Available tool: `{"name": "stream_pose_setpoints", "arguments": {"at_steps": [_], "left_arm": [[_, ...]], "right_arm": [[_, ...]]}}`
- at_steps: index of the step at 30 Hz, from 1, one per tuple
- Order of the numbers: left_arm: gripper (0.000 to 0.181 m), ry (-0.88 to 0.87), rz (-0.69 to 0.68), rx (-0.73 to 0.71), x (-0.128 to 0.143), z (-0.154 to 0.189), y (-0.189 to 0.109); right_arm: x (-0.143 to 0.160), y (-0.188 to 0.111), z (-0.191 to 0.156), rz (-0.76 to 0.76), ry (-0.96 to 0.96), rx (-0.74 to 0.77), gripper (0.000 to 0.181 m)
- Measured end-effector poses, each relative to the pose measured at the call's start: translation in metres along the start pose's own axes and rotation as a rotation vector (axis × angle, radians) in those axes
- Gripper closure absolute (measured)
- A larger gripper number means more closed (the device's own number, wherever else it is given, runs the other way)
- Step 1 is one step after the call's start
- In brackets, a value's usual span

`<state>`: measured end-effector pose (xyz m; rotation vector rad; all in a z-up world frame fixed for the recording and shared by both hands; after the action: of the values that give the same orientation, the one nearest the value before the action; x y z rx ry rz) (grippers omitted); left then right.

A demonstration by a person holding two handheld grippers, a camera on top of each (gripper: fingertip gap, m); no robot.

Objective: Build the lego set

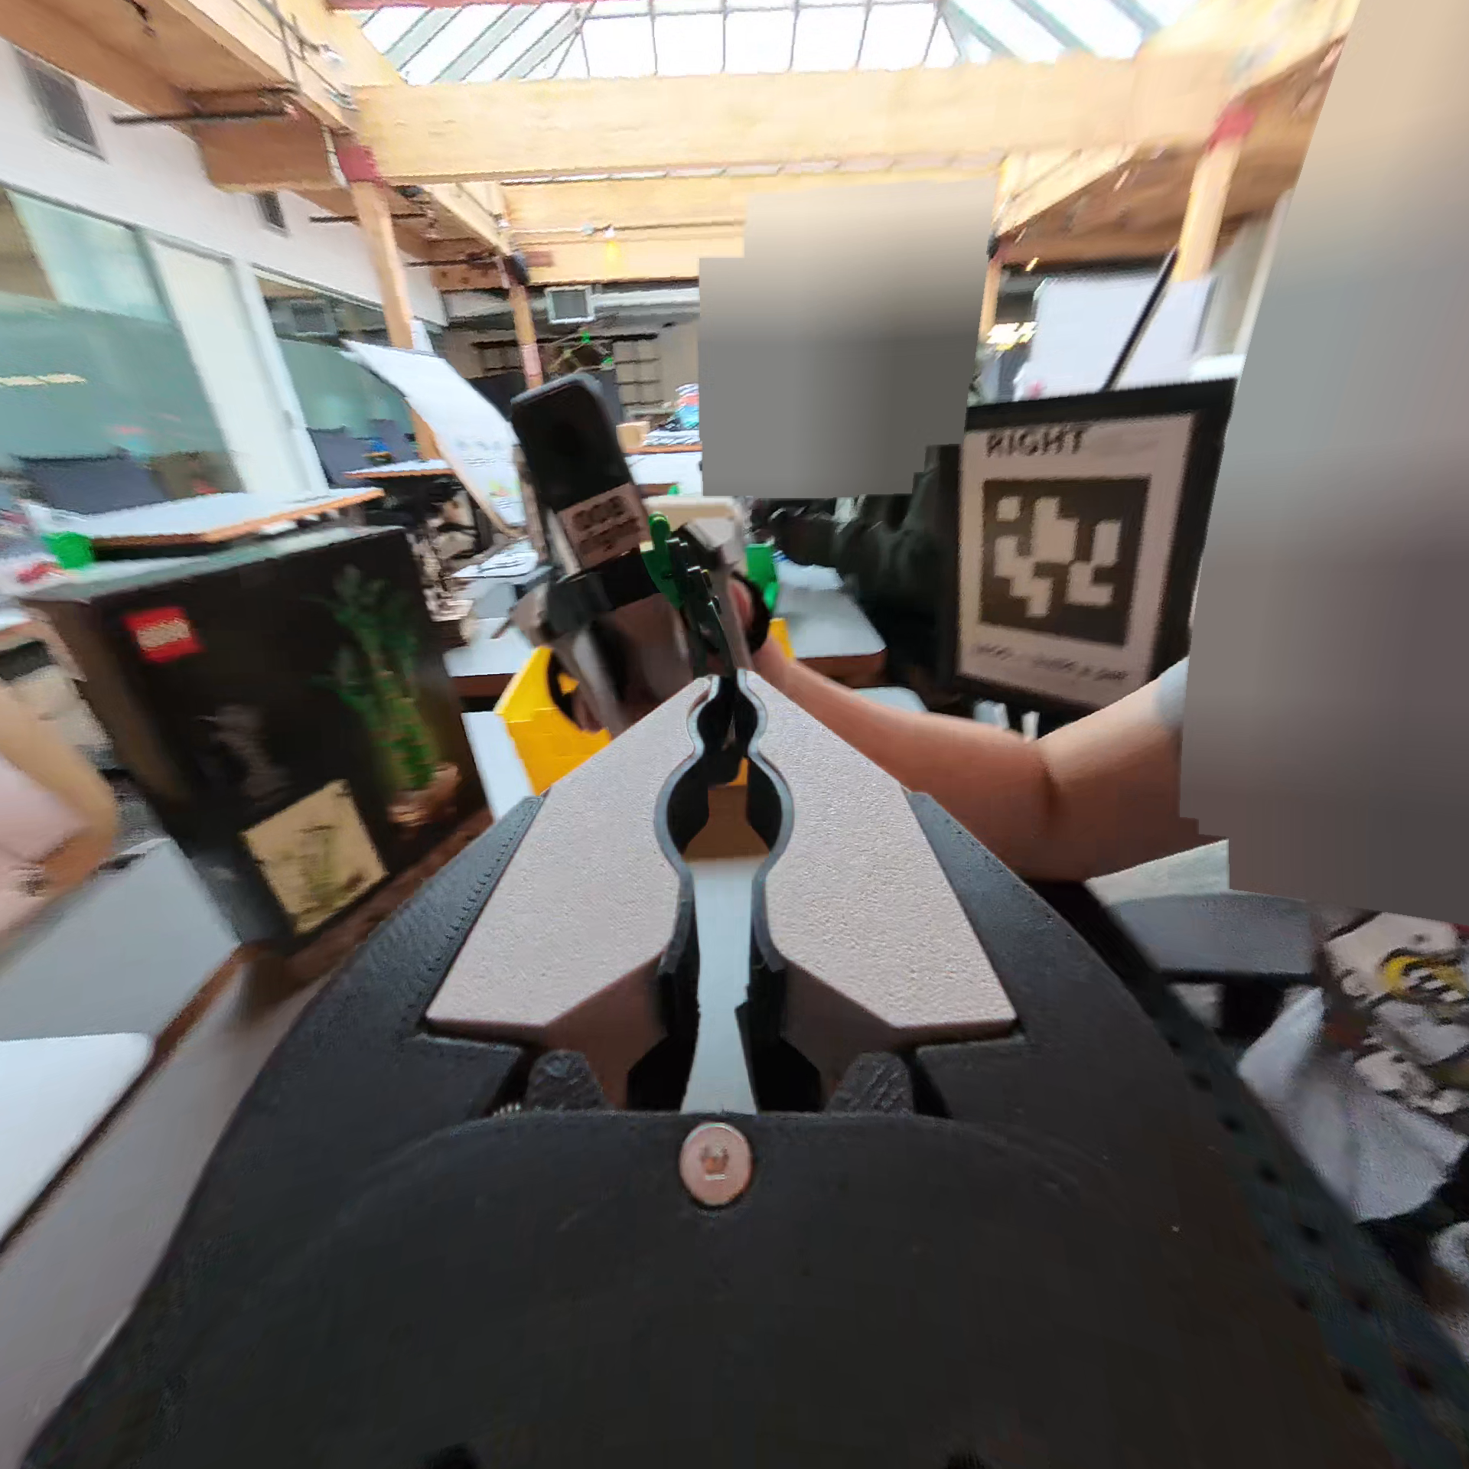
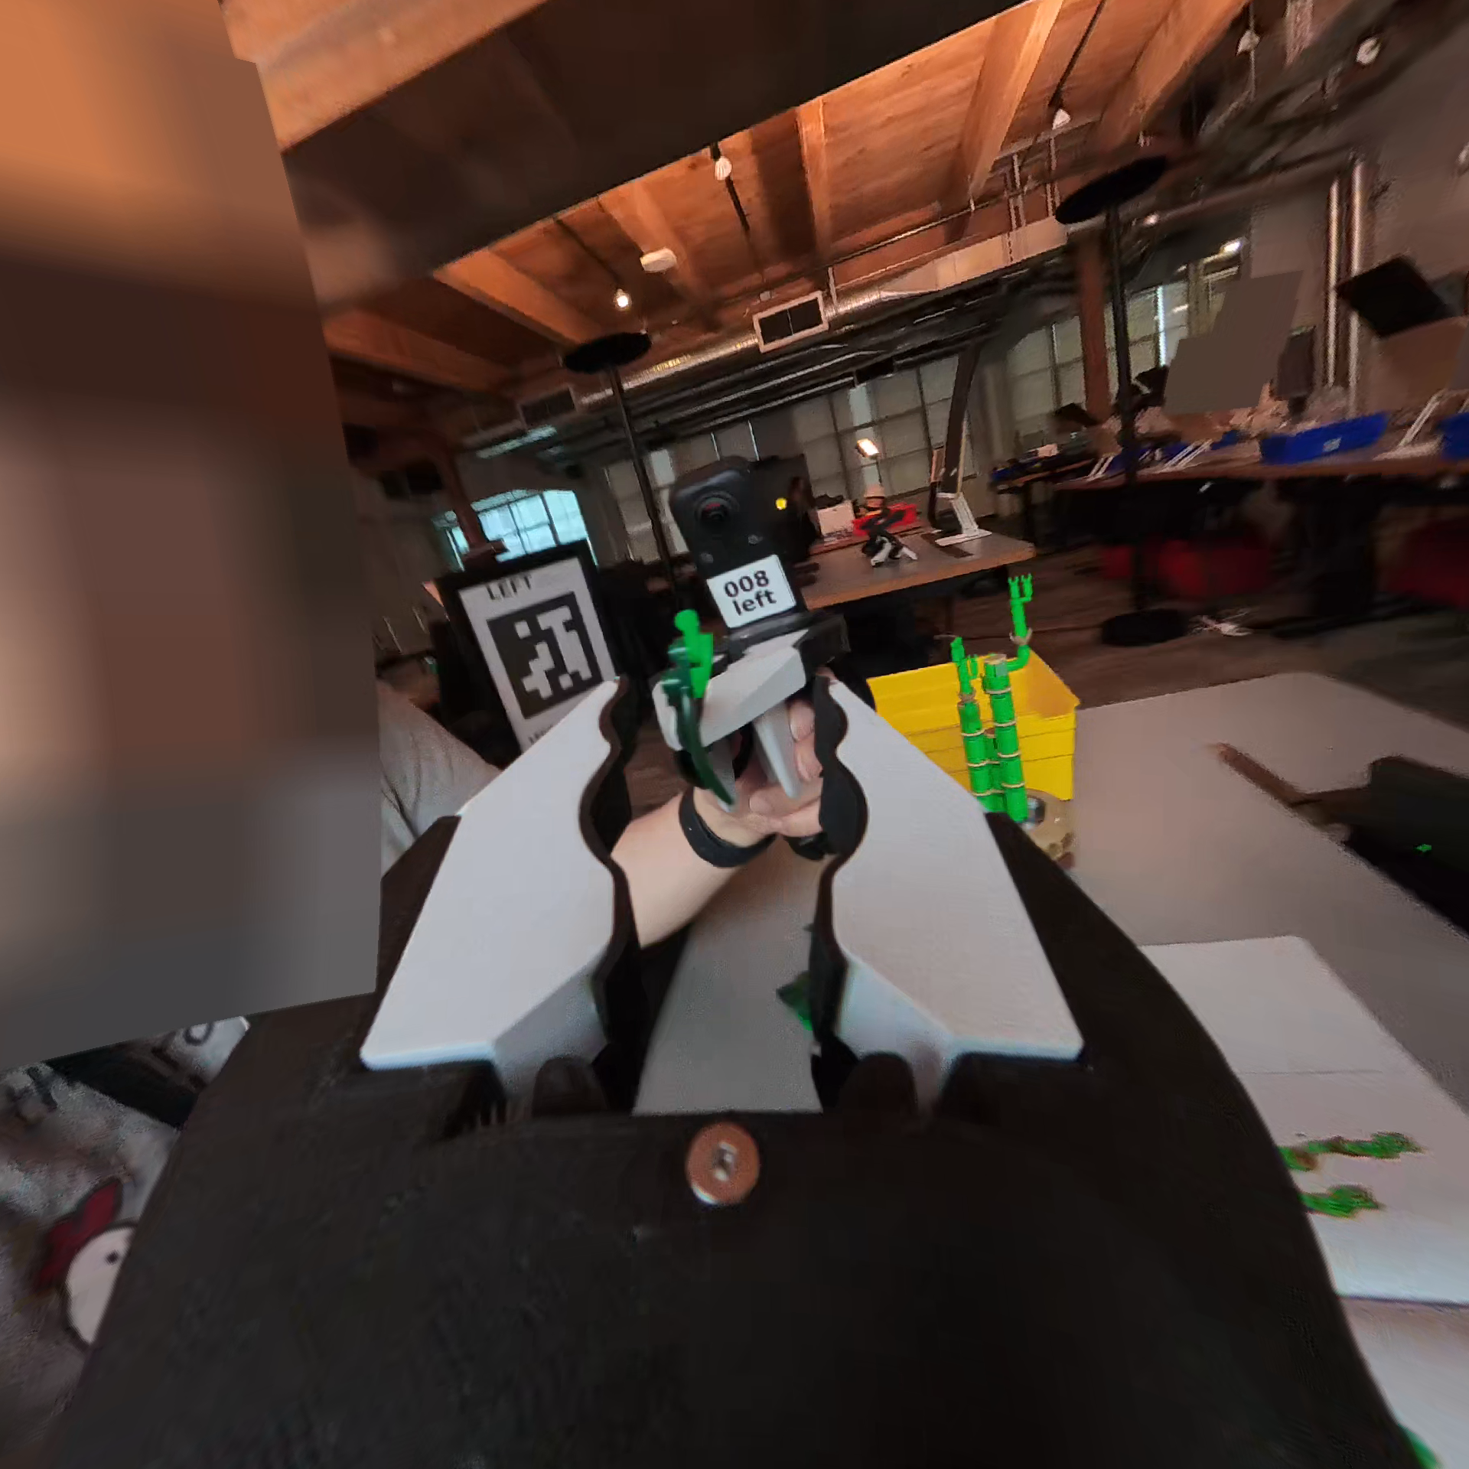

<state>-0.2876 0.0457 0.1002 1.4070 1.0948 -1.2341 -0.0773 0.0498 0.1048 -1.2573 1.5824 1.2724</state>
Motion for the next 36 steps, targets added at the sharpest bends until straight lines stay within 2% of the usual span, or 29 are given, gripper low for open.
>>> {"name": "stream_pose_setpoints", "arguments": {"at_steps": [5,10,13,17,19,36], "left_arm": [[0.181,0.186,-0.097,-0.076,-0.011,0.015,-0.002],[0.181,0.268,-0.169,-0.079,-0.013,0.027,0.005],[0.181,0.303,-0.182,-0.071,-0.014,0.032,0.008],[0.181,0.326,-0.186,-0.064,-0.016,0.037,0.010],[0.181,0.327,-0.188,-0.061,-0.016,0.038,0.011],[0.181,0.344,-0.202,-0.070,-0.017,0.041,0.013]], "right_arm": [[-0.009,0.002,-0.026,-0.126,-0.207,0.049,0.147],[-0.009,0.009,-0.041,-0.195,-0.318,0.027,0.148],[-0.009,0.008,-0.045,-0.205,-0.395,0.035,0.166],[-0.009,0.007,-0.047,-0.226,-0.390,0.009,0.162],[-0.008,0.007,-0.048,-0.226,-0.402,0.002,0.168],[-0.008,0.006,-0.047,-0.210,-0.365,-0.039,0.171]]}}
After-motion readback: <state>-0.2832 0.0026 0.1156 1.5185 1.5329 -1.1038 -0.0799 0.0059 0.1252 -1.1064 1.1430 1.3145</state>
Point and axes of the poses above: each gripper's, where its closed fingertips meet, y out along the fingers, x out of its underside, z = x × y across the jaws, the point moved 10 cm from there along -y, back along the fingers, and after that the axes turned 1 degree about -y, right-handed, at the moved point
